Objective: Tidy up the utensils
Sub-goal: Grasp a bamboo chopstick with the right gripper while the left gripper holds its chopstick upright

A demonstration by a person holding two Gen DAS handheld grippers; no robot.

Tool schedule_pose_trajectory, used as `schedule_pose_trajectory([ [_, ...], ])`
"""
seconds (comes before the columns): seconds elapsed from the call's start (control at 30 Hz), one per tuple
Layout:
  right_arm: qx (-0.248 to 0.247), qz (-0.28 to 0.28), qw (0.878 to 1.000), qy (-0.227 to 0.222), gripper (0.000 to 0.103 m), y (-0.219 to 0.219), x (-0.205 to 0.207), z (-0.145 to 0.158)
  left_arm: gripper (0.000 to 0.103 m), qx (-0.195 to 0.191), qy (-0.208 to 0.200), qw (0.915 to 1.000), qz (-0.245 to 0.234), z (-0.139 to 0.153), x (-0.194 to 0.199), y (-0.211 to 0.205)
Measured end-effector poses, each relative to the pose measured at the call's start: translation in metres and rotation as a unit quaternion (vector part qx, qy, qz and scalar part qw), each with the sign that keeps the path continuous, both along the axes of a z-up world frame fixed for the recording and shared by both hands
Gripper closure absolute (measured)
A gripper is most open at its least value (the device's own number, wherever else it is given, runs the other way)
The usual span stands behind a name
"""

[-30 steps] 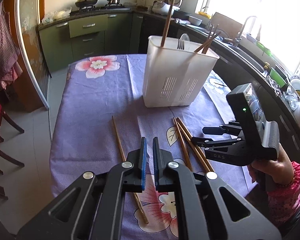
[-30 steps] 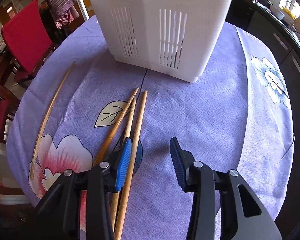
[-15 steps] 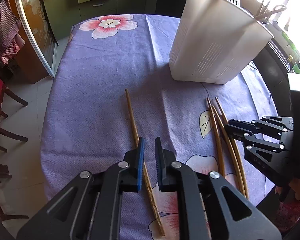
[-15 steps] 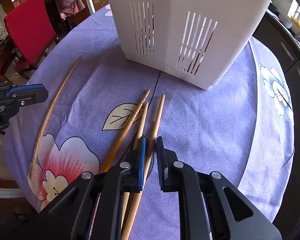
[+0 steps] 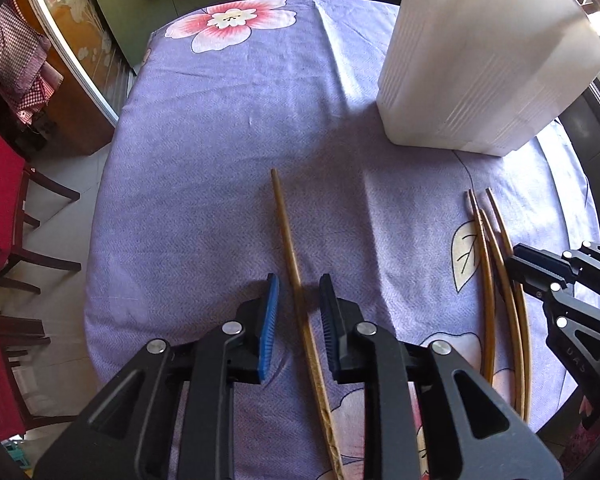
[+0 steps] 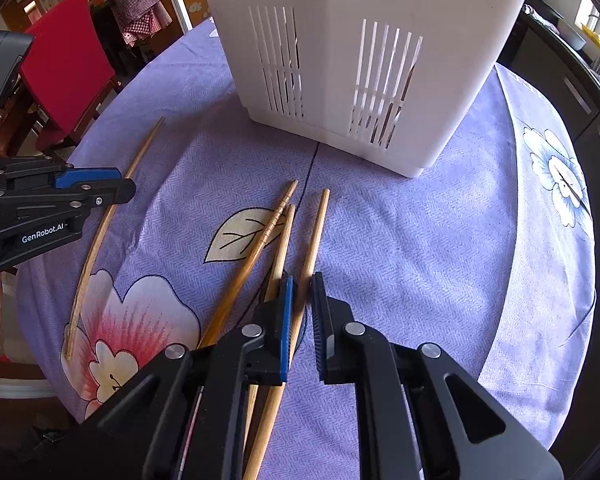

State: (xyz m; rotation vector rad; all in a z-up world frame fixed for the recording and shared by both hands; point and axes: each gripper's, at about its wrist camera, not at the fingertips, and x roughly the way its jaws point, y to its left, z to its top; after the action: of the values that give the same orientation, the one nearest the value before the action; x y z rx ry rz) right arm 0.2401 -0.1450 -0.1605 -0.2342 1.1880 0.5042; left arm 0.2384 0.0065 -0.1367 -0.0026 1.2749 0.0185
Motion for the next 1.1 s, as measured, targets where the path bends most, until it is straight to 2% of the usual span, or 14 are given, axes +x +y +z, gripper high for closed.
schedule_pose_trajectory([
  [0.07, 0.000, -0.001, 1.000, -0.003, 0.093, 0.001, -0.001, 0.000, 0.087, 0.005, -0.003, 1.0000, -0.006, 0.000, -0.002, -0.004],
  [0.1, 0.001, -0.002, 1.000, -0.005, 0.093, 0.000, -0.001, 0.000, 0.095, -0.001, -0.003, 0.9999, -0.010, 0.000, -0.002, -0.005],
  [0.27, 0.026, -0.018, 0.999, -0.005, 0.093, -0.014, -0.003, 0.005, 0.097, -0.013, -0.010, 0.9998, -0.011, 0.005, -0.003, 0.001],
  [0.47, 0.064, -0.045, 0.996, -0.035, 0.093, -0.052, -0.014, 0.038, 0.097, -0.011, -0.085, 0.9959, -0.028, 0.053, -0.025, 0.002],
  [0.6, 0.092, -0.069, 0.991, -0.073, 0.093, -0.084, -0.034, 0.068, 0.097, -0.006, -0.151, 0.9872, -0.050, 0.094, -0.054, -0.002],
  [0.73, 0.127, -0.101, 0.979, -0.126, 0.093, -0.115, -0.062, 0.103, 0.098, 0.003, -0.195, 0.9786, -0.064, 0.119, -0.082, -0.005],
  [0.93, 0.149, -0.122, 0.963, -0.188, 0.093, -0.146, -0.103, 0.142, 0.097, -0.008, -0.215, 0.9743, -0.067, 0.131, -0.104, -0.003],
  [1.03, 0.142, -0.124, 0.961, -0.200, 0.093, -0.149, -0.113, 0.150, 0.098, -0.009, -0.218, 0.9737, -0.067, 0.132, -0.109, -0.001],
  [1.1, 0.132, -0.124, 0.966, -0.185, 0.093, -0.146, -0.107, 0.145, 0.098, -0.010, -0.217, 0.9736, -0.068, 0.132, -0.110, -0.001],
])
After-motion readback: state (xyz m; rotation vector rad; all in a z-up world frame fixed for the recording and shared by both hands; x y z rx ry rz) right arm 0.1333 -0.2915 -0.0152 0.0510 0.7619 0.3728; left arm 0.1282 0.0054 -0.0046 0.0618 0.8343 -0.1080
